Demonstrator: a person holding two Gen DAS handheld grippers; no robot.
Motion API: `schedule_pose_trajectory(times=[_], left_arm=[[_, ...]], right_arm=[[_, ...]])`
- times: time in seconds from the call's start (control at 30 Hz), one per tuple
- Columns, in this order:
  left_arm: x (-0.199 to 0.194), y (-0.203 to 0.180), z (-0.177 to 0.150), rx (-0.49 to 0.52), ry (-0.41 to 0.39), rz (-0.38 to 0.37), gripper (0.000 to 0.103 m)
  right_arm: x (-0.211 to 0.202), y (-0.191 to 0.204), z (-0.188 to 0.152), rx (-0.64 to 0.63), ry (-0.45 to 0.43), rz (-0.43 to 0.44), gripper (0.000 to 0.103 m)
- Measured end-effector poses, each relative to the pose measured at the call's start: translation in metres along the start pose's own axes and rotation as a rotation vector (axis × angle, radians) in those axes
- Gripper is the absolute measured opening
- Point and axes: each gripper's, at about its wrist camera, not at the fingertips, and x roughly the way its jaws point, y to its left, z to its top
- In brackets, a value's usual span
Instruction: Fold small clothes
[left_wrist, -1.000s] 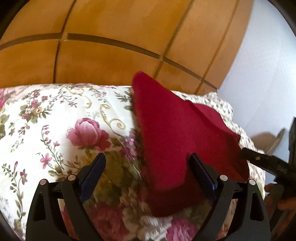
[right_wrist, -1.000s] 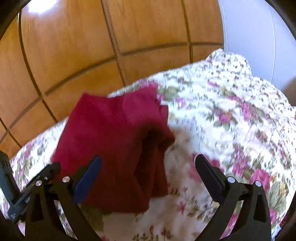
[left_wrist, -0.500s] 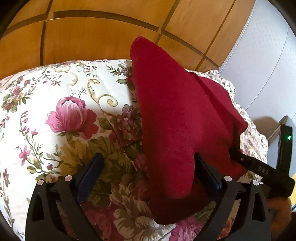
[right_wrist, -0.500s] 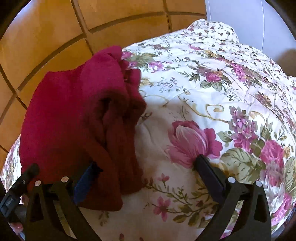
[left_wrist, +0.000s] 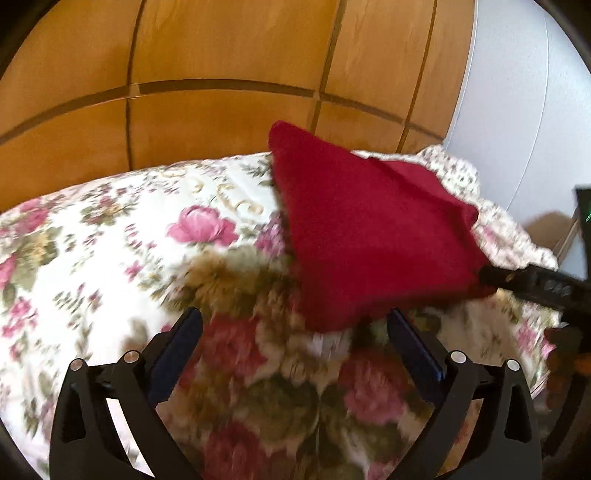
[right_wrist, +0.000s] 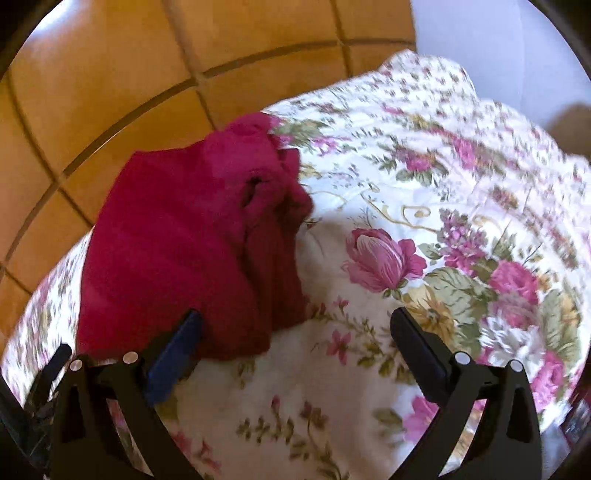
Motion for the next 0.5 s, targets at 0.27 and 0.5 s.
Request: schedule_pose_trajectory(times=[0.27,0.5], left_arm=[[-0.015,0.005,-0.02,-0.031,0.028,0.017,0.099],[-0.037,-0.01,-0.026,0.022,-0.019,0.063,0.099]], right_arm=[[-0.03,0.017,-0.03,-0.083,-0.06,-0.043,0.101],[-0.043,0.0,-0.048,0.025,-0.052,-0.059,0.101]])
